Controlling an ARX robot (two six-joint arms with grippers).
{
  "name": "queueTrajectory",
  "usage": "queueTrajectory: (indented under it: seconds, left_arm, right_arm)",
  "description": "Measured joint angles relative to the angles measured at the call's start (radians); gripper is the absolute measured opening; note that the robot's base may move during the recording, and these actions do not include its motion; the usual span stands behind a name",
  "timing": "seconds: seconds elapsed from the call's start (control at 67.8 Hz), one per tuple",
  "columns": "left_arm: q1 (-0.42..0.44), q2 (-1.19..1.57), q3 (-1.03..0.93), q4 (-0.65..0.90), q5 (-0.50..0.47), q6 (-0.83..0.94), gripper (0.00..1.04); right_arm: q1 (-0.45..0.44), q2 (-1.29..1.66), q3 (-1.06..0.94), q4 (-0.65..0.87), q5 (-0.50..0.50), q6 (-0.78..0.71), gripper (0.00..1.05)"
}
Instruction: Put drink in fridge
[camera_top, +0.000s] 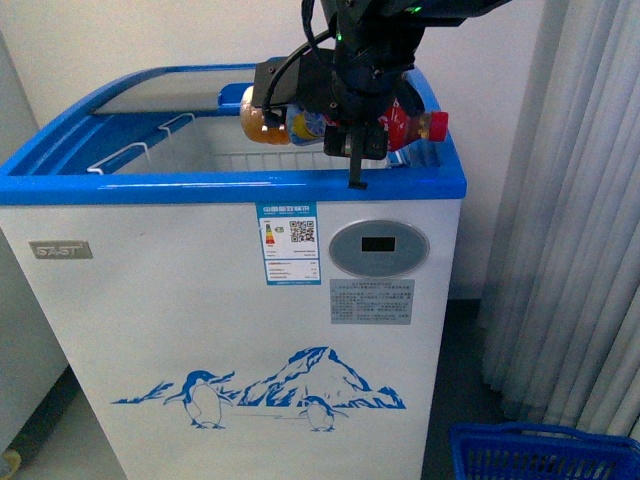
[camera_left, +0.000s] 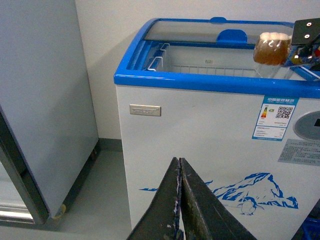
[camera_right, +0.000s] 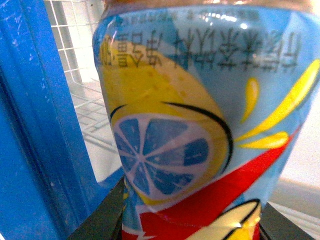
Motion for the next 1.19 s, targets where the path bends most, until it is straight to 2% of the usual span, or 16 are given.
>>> queueTrajectory:
  seconds: [0.059,0.251,0.398,0.502,0.575,0.664,0.708,0.752,0.87,0.929,1.003,1.033,1.077,1.106,1.151,1.195]
  left_arm:
    - [0.0,-0.021,0.0,-0.019,0.0,0.0,0.03]
    - [0.0,-0.07,0.0,-0.069,0.0,0.0,0.03]
    - [0.0,-0.104,0.0,-0.103,0.0,0.0,0.03]
    - [0.0,-0.237,0.0,-0.266,0.0,0.001,0.03]
    - [0.0,-0.273,0.0,-0.279,0.0,0.002,0.03]
    - [0.0,-0.276,0.0,-0.281,0.0,0.002,0.03]
    - [0.0,-0.278,0.0,-0.281,0.0,0.002,0.03]
    - [0.0,-0.278,0.0,-0.281,0.0,0.002,0.03]
    - [0.0,-0.278,0.0,-0.282,0.0,0.002,0.03]
    - [0.0,-0.278,0.0,-0.282,0.0,0.002,0.03]
    - [0.0,-0.278,0.0,-0.282,0.0,0.002,0.03]
    - [0.0,-0.278,0.0,-0.282,0.0,0.002,0.03]
    - [0.0,-0.278,0.0,-0.282,0.0,0.002,0.03]
    - [0.0,-0.278,0.0,-0.283,0.0,0.002,0.03]
    - [0.0,-0.279,0.0,-0.283,-0.001,0.003,0.03]
    - [0.0,-0.279,0.0,-0.283,0.0,0.003,0.03]
  right_arm:
    - [0.005,0.019,0.018,-0.006,0.003,0.0,0.41]
    - [0.008,0.02,0.014,-0.009,-0.005,0.018,0.73]
    - [0.007,-0.057,-0.074,0.031,-0.031,0.061,0.97]
    - [0.002,-0.182,-0.197,0.071,-0.066,0.145,0.97]
    - [-0.004,-0.286,-0.304,0.098,-0.068,0.24,0.97]
    - [0.001,-0.487,-0.507,0.111,-0.039,0.431,0.97]
    - [0.005,-0.647,-0.655,0.044,-0.023,0.612,0.97]
    - [0.007,-0.74,-0.734,-0.013,-0.016,0.7,0.97]
    - [0.032,-1.091,-0.985,-0.285,0.004,1.118,0.97]
    - [0.102,-1.332,-1.111,-0.496,0.057,1.403,0.97]
    - [0.211,-1.51,-1.147,-0.681,0.127,1.612,0.97]
    - [0.224,-1.554,-1.147,-0.72,0.119,1.669,0.97]
    - [0.219,-1.667,-1.226,-0.565,0.189,1.646,0.91]
    - [0.198,-1.769,-1.323,-0.354,0.175,1.578,0.84]
    - [0.151,-1.868,-1.444,-0.129,0.146,1.474,0.76]
    - [0.102,-1.933,-1.544,0.031,0.105,1.387,0.67]
